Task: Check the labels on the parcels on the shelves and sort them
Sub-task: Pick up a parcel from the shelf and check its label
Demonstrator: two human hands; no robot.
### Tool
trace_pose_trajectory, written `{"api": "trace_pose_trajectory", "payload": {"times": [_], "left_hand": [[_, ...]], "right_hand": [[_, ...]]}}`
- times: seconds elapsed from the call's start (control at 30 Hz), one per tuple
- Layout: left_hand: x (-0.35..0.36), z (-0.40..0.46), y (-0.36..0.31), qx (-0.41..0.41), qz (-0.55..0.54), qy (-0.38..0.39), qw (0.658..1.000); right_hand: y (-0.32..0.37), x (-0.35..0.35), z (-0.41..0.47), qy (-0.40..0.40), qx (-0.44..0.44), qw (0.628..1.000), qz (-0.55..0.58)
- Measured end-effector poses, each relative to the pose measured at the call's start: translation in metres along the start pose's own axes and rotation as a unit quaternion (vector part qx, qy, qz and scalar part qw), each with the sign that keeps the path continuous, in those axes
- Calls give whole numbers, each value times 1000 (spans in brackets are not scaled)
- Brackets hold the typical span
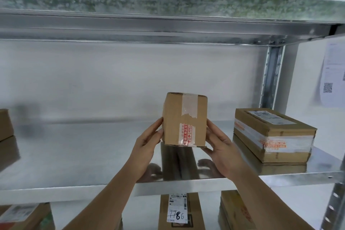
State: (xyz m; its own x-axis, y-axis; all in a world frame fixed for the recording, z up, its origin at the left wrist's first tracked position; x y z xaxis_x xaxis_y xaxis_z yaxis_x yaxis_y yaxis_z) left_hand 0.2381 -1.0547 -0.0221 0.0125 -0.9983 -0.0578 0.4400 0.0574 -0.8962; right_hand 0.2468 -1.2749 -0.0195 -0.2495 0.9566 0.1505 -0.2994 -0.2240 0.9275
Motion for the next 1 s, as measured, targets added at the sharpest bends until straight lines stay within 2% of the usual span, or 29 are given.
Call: {"api": "trace_pose_trajectory", "payload": {"times": [0.4, 1.0], "left_hand": [[4, 1, -1, -12, -40, 26, 999], [4, 1, 0, -20, -56, 21, 998]], "right_hand": [[3, 2, -3, 5, 24, 1000, 8], [-1, 0, -2, 3, 39, 999, 14]]}}
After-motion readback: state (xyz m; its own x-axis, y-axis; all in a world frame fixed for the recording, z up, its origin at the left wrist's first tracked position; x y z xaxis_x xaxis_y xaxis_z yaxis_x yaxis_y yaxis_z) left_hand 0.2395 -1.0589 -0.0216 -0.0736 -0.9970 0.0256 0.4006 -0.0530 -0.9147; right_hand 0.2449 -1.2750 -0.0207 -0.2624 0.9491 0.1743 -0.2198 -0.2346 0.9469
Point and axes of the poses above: each hand's wrist, its own z-axis towards the middle knuckle, its own x-axis out of the palm, y = z × x, the point moved 4 cm from there along z, towards the middle knuckle, and after that the axes turned 2 degrees about y, right-handed, at the moved point
